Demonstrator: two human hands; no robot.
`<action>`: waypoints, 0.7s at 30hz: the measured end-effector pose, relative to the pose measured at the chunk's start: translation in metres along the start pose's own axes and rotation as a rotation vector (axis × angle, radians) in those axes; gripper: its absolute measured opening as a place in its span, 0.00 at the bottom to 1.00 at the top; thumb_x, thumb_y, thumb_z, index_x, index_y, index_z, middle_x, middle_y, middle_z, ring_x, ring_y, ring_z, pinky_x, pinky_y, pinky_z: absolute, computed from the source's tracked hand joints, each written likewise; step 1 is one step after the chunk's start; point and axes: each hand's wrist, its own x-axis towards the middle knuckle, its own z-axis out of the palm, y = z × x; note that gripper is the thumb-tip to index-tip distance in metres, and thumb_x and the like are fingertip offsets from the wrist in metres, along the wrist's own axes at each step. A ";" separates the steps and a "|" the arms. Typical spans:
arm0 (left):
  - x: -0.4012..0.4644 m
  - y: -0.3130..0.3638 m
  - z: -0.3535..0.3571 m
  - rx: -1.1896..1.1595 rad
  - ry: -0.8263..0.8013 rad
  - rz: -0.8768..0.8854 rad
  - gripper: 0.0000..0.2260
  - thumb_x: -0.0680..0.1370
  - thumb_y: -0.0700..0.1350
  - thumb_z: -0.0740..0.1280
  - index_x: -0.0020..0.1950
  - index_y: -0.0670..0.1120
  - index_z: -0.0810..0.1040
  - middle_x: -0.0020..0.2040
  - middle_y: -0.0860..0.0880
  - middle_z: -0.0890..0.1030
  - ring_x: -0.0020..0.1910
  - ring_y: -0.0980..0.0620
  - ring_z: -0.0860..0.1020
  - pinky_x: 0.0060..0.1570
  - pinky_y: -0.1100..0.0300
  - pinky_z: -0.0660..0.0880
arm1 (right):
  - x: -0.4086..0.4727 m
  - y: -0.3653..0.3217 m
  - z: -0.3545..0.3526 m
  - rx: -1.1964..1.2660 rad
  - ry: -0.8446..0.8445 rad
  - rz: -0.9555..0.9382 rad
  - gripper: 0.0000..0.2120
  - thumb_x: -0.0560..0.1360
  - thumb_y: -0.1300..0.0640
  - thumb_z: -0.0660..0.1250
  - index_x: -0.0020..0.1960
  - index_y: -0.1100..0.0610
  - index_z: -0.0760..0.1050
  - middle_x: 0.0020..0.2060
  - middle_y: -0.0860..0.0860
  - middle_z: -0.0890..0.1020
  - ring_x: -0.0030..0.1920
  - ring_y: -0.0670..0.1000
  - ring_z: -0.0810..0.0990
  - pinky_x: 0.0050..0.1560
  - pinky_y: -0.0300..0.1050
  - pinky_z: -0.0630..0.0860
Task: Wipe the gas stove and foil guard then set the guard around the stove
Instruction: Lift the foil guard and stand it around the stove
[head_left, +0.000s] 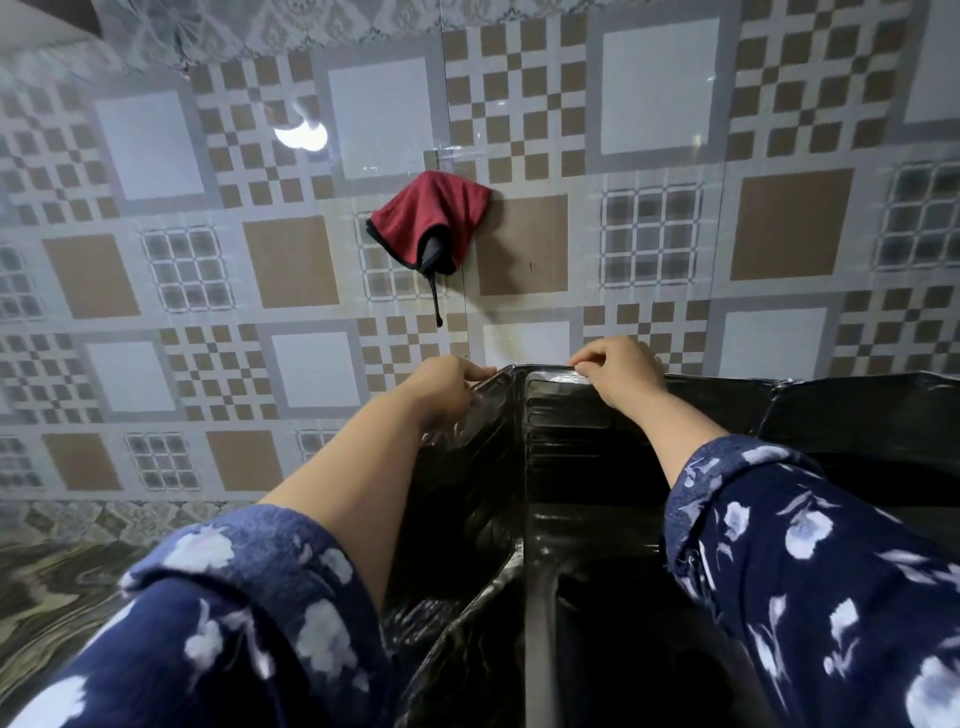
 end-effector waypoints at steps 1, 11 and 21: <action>0.001 0.003 -0.001 -0.012 -0.001 0.001 0.22 0.78 0.33 0.60 0.69 0.52 0.72 0.65 0.46 0.77 0.52 0.52 0.75 0.49 0.63 0.70 | 0.002 -0.001 -0.002 -0.001 0.002 0.001 0.07 0.77 0.55 0.65 0.50 0.50 0.83 0.56 0.50 0.82 0.58 0.54 0.77 0.59 0.49 0.71; 0.003 0.026 -0.001 -0.331 -0.127 -0.068 0.19 0.80 0.42 0.63 0.71 0.48 0.70 0.45 0.46 0.82 0.33 0.53 0.80 0.28 0.64 0.79 | 0.016 0.007 -0.003 -0.026 -0.016 -0.001 0.08 0.78 0.55 0.64 0.49 0.49 0.82 0.54 0.48 0.83 0.56 0.53 0.77 0.58 0.50 0.71; -0.003 0.006 0.024 -0.745 -0.147 -0.146 0.19 0.80 0.41 0.63 0.71 0.48 0.70 0.50 0.43 0.83 0.35 0.53 0.82 0.24 0.66 0.74 | 0.008 0.029 0.009 -0.108 0.023 -0.063 0.09 0.79 0.52 0.63 0.54 0.44 0.80 0.58 0.45 0.81 0.61 0.52 0.75 0.61 0.50 0.60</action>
